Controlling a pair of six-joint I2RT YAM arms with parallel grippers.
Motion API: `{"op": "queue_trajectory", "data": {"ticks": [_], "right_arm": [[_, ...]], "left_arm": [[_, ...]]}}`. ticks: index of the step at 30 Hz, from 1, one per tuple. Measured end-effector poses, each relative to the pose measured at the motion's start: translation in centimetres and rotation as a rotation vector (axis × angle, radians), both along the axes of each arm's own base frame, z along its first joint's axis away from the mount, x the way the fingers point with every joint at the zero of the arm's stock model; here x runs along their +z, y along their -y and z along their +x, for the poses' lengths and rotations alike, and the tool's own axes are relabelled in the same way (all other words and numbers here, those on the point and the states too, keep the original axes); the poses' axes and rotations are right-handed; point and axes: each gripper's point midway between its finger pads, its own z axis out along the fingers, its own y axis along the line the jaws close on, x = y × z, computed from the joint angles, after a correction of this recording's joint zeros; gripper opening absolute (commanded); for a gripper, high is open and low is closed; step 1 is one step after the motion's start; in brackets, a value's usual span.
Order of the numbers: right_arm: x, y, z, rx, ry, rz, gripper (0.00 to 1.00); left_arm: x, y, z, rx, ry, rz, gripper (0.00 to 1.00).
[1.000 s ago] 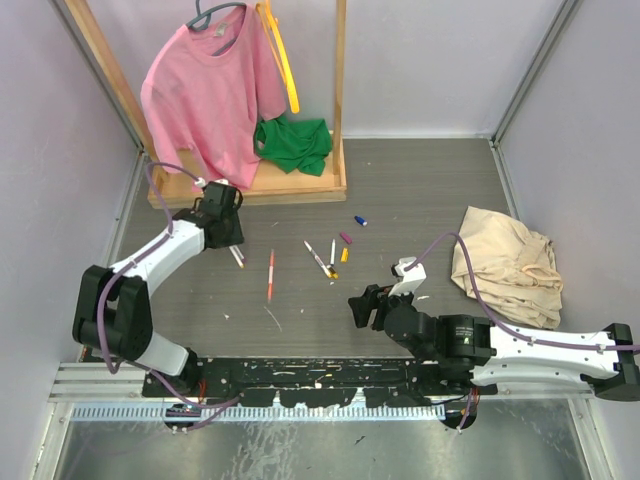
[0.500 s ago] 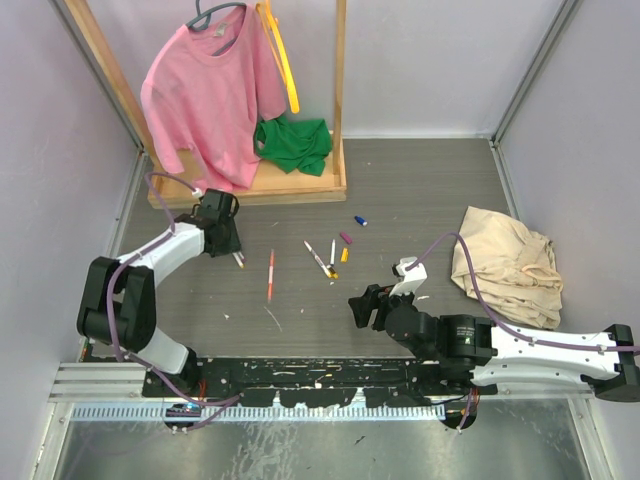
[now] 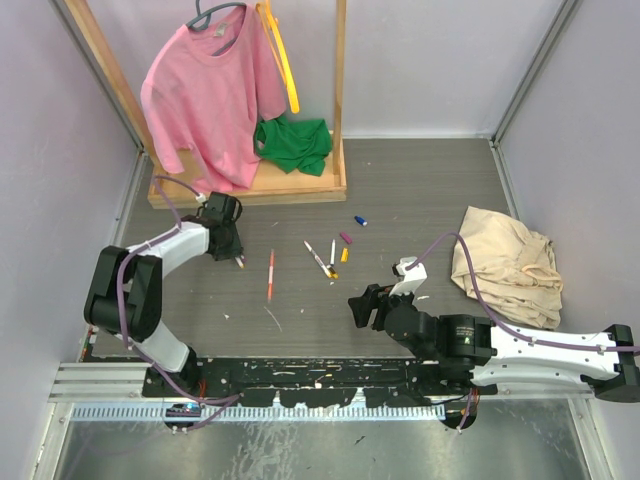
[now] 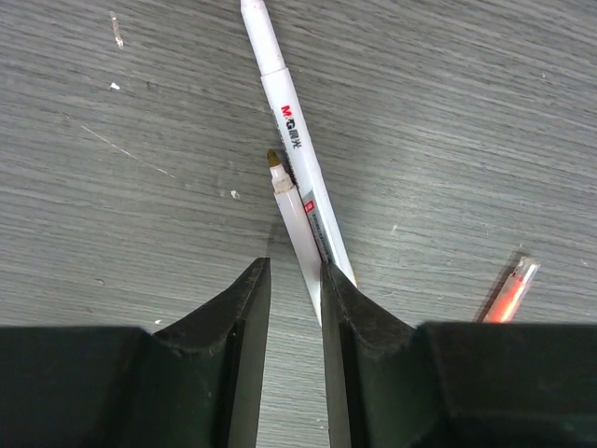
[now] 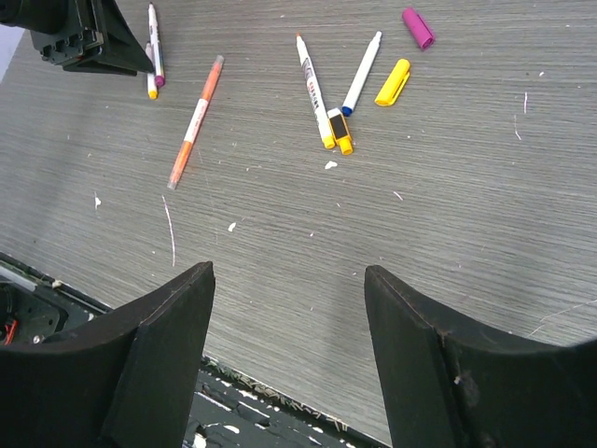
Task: Insert the pens into the pen caps
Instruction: Pick up the pen from the center of the board.
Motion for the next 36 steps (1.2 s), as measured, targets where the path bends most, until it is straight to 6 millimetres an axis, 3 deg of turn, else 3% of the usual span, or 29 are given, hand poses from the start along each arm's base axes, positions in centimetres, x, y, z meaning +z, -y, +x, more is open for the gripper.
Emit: {"op": "queue_trajectory", "data": {"ticks": [10, 19, 26, 29, 36], "right_arm": [[-0.1, 0.0, 0.0, 0.001, -0.004, 0.001, 0.71], [-0.4, 0.1, -0.1, 0.001, -0.006, -0.004, 0.71], [-0.3, 0.2, 0.0, -0.003, -0.005, 0.003, 0.71], [-0.3, 0.2, 0.0, -0.001, -0.005, 0.001, 0.71], [-0.6, -0.1, -0.1, 0.014, -0.009, -0.017, 0.71]], "left_arm": [[-1.0, -0.1, 0.0, -0.001, -0.022, 0.009, 0.26], [-1.0, -0.2, 0.1, 0.0, -0.019, 0.014, 0.11], [-0.4, -0.3, -0.1, -0.02, -0.003, 0.012, 0.07], [1.4, -0.2, -0.8, -0.043, 0.049, -0.008, 0.07], [10.6, 0.3, -1.3, -0.086, 0.341, -0.094, 0.06]]}}
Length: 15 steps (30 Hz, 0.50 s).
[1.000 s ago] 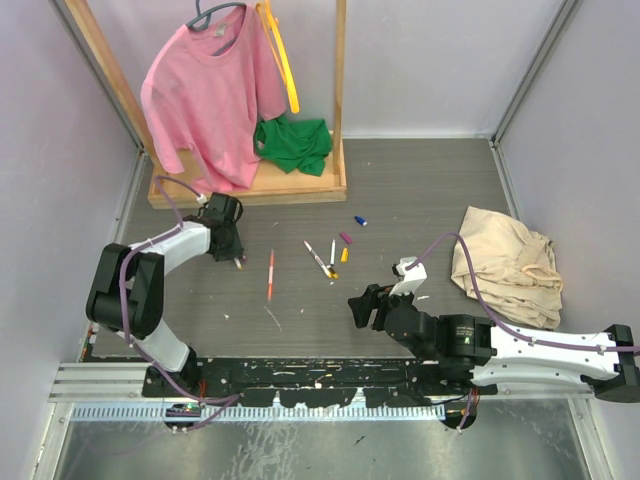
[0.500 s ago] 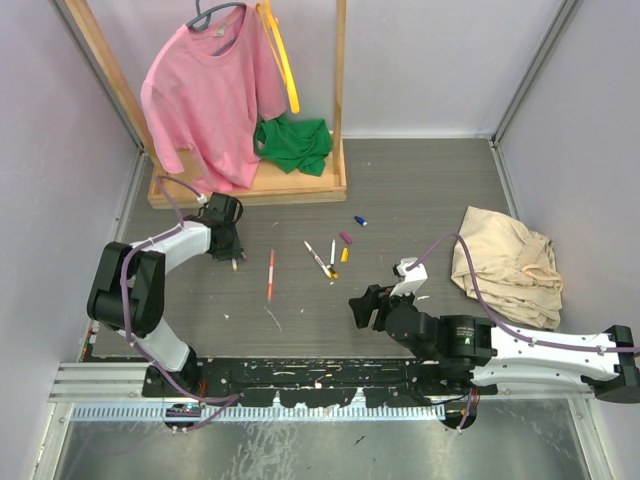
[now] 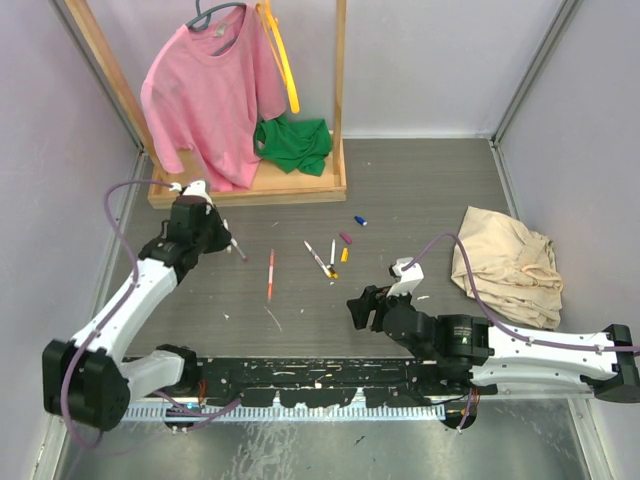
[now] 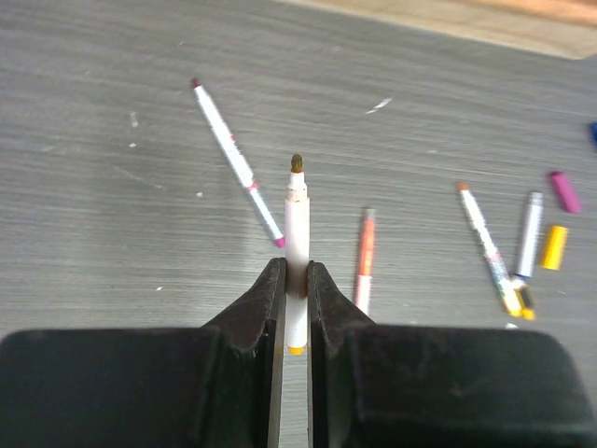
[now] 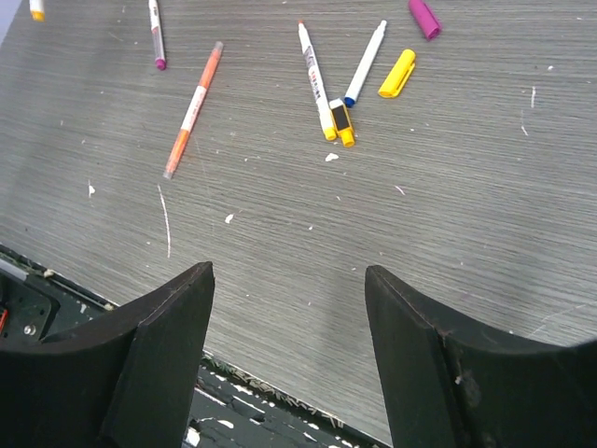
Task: Insert the pens into the pen caps
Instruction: Pick up the pen from the center of the board.
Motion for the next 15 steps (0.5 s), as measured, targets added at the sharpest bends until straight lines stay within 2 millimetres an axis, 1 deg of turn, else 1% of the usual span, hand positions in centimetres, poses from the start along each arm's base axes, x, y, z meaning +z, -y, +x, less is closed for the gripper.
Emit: {"op": "queue_trajectory", "data": {"ticks": [2, 5, 7, 12, 15], "right_arm": [[0.1, -0.4, -0.1, 0.018, 0.002, 0.001, 0.71], [0.7, -1.4, -0.3, 0.053, 0.009, 0.024, 0.71], [1.3, -2.1, -0.4, 0.078, 0.017, 0.047, 0.71], [3.4, -5.0, -0.9, 0.167, 0.044, 0.134, 0.71], [5.0, -6.8, -1.3, 0.222, 0.07, 0.202, 0.71]], "left_arm": [[2.0, 0.7, -0.5, -0.035, 0.068, -0.044, 0.07], [4.2, 2.5, -2.0, -0.105, 0.147, -0.111, 0.08], [6.0, 4.5, -3.6, -0.178, 0.203, -0.165, 0.08], [11.9, 9.5, -7.4, -0.354, 0.363, -0.342, 0.08], [13.7, 11.8, -8.9, -0.426, 0.405, -0.422, 0.08]]}}
